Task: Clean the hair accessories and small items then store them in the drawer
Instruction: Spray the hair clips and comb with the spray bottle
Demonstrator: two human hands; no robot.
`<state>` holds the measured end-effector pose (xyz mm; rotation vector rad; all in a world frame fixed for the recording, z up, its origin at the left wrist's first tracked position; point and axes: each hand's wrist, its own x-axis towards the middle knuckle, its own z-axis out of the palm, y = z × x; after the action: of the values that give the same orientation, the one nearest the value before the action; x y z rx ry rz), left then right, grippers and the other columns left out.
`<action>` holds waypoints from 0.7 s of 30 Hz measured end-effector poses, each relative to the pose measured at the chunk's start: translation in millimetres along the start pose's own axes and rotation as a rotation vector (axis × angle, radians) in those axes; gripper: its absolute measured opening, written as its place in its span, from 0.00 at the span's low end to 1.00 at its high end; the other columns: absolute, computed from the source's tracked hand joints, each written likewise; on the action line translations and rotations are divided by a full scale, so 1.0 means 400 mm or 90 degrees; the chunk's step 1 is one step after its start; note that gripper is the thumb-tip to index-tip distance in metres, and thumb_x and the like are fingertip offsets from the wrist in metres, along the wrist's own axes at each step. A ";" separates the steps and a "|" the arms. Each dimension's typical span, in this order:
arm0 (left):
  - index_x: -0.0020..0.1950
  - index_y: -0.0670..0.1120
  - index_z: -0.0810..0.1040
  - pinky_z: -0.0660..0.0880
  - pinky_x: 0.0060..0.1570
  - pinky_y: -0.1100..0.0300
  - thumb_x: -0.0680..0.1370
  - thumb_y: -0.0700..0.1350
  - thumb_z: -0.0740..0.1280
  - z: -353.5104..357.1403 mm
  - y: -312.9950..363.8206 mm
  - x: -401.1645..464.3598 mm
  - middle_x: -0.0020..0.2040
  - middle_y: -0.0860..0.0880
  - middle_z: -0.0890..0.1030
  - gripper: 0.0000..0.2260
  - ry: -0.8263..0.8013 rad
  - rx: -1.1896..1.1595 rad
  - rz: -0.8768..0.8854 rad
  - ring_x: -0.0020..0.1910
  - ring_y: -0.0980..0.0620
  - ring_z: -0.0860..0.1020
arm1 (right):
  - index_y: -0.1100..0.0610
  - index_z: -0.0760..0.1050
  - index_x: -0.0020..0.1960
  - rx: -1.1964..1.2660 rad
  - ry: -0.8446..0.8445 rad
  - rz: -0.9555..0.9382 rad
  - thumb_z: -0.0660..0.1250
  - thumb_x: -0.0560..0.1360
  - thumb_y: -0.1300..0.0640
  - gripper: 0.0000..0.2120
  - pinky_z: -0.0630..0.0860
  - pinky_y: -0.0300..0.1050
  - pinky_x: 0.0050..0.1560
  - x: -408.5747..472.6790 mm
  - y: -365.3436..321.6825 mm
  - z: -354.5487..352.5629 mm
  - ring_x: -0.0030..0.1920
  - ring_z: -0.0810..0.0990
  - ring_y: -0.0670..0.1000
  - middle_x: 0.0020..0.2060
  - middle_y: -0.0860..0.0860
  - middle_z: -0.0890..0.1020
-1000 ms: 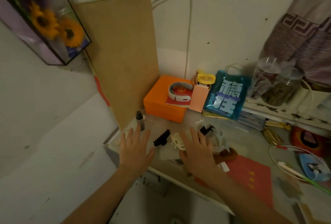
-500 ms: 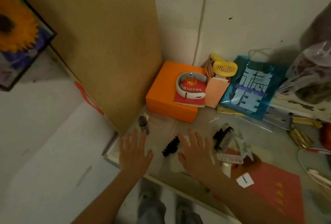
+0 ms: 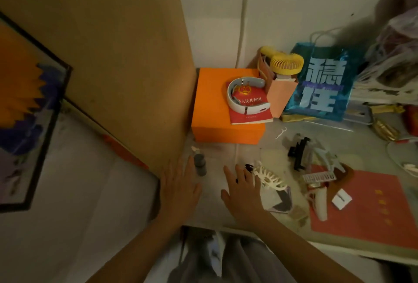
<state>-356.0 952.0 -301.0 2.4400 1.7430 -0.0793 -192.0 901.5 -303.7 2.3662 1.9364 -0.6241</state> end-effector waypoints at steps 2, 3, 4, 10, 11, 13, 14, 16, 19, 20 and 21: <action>0.68 0.41 0.68 0.75 0.50 0.39 0.59 0.52 0.80 -0.008 -0.007 0.016 0.60 0.37 0.78 0.42 0.007 0.026 0.008 0.56 0.35 0.78 | 0.48 0.45 0.78 0.010 0.001 0.003 0.54 0.81 0.45 0.30 0.45 0.59 0.73 0.002 -0.017 0.010 0.77 0.48 0.57 0.77 0.55 0.48; 0.66 0.40 0.71 0.76 0.48 0.38 0.57 0.52 0.81 -0.008 -0.009 0.024 0.59 0.37 0.79 0.42 0.014 0.036 0.003 0.55 0.35 0.79 | 0.48 0.45 0.78 0.019 -0.004 0.008 0.54 0.81 0.45 0.30 0.45 0.60 0.73 0.005 -0.024 0.012 0.77 0.48 0.57 0.77 0.54 0.48; 0.65 0.39 0.72 0.76 0.48 0.38 0.56 0.51 0.81 -0.010 -0.010 0.034 0.58 0.37 0.79 0.42 0.026 0.047 0.011 0.54 0.35 0.79 | 0.48 0.45 0.77 0.021 -0.012 0.012 0.54 0.81 0.45 0.30 0.44 0.60 0.73 0.009 -0.026 0.013 0.77 0.47 0.57 0.77 0.54 0.48; 0.75 0.46 0.59 0.65 0.65 0.39 0.74 0.54 0.65 -0.019 0.008 0.097 0.71 0.39 0.69 0.32 0.063 -0.041 0.019 0.68 0.37 0.69 | 0.50 0.45 0.78 -0.007 -0.043 0.035 0.53 0.81 0.47 0.29 0.45 0.61 0.73 0.027 -0.012 0.015 0.77 0.47 0.58 0.77 0.56 0.47; 0.75 0.46 0.60 0.65 0.65 0.39 0.74 0.54 0.65 -0.017 0.011 0.108 0.70 0.39 0.69 0.32 0.070 -0.045 0.021 0.68 0.37 0.69 | 0.50 0.45 0.78 -0.005 -0.044 0.041 0.53 0.81 0.47 0.29 0.45 0.61 0.73 0.029 -0.010 0.013 0.77 0.47 0.58 0.77 0.56 0.48; 0.77 0.48 0.53 0.53 0.72 0.43 0.79 0.55 0.61 -0.013 0.018 0.127 0.76 0.43 0.59 0.31 0.004 -0.069 0.018 0.74 0.40 0.58 | 0.50 0.45 0.78 0.005 -0.044 0.047 0.53 0.81 0.47 0.29 0.46 0.61 0.74 0.032 -0.005 0.011 0.77 0.47 0.57 0.77 0.55 0.48; 0.78 0.49 0.50 0.50 0.73 0.46 0.80 0.55 0.58 -0.008 0.022 0.135 0.77 0.45 0.56 0.30 -0.034 -0.071 0.012 0.75 0.42 0.54 | 0.50 0.46 0.78 0.011 -0.048 0.051 0.53 0.81 0.47 0.29 0.46 0.61 0.74 0.033 0.000 0.012 0.77 0.47 0.57 0.77 0.55 0.48; 0.77 0.48 0.55 0.54 0.72 0.46 0.81 0.53 0.58 0.000 0.027 0.145 0.75 0.45 0.61 0.26 -0.031 -0.082 0.018 0.74 0.43 0.58 | 0.50 0.46 0.78 0.030 -0.045 0.061 0.54 0.81 0.47 0.29 0.48 0.60 0.74 0.035 0.005 0.013 0.77 0.48 0.56 0.77 0.54 0.50; 0.68 0.46 0.70 0.62 0.64 0.50 0.79 0.50 0.62 -0.002 0.025 0.160 0.66 0.44 0.73 0.19 -0.009 -0.150 0.029 0.66 0.43 0.69 | 0.50 0.48 0.77 0.094 -0.024 0.068 0.55 0.81 0.48 0.28 0.51 0.55 0.74 0.038 0.008 0.001 0.76 0.52 0.54 0.77 0.53 0.53; 0.67 0.47 0.70 0.62 0.64 0.52 0.79 0.49 0.62 0.000 0.019 0.164 0.66 0.46 0.73 0.17 -0.018 -0.165 0.026 0.65 0.45 0.69 | 0.51 0.49 0.77 0.122 -0.019 0.070 0.55 0.81 0.49 0.28 0.52 0.53 0.74 0.037 0.009 -0.004 0.76 0.53 0.54 0.76 0.52 0.54; 0.66 0.48 0.71 0.63 0.64 0.54 0.79 0.49 0.63 0.003 0.013 0.169 0.66 0.47 0.73 0.16 -0.027 -0.190 0.016 0.64 0.46 0.69 | 0.51 0.50 0.77 0.150 -0.016 0.069 0.56 0.81 0.49 0.28 0.53 0.51 0.73 0.037 0.011 -0.007 0.75 0.54 0.54 0.76 0.52 0.55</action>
<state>-329.1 1013.7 -310.2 2.2279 1.5768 0.1234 -184.9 915.2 -306.7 2.5623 1.7995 -0.9147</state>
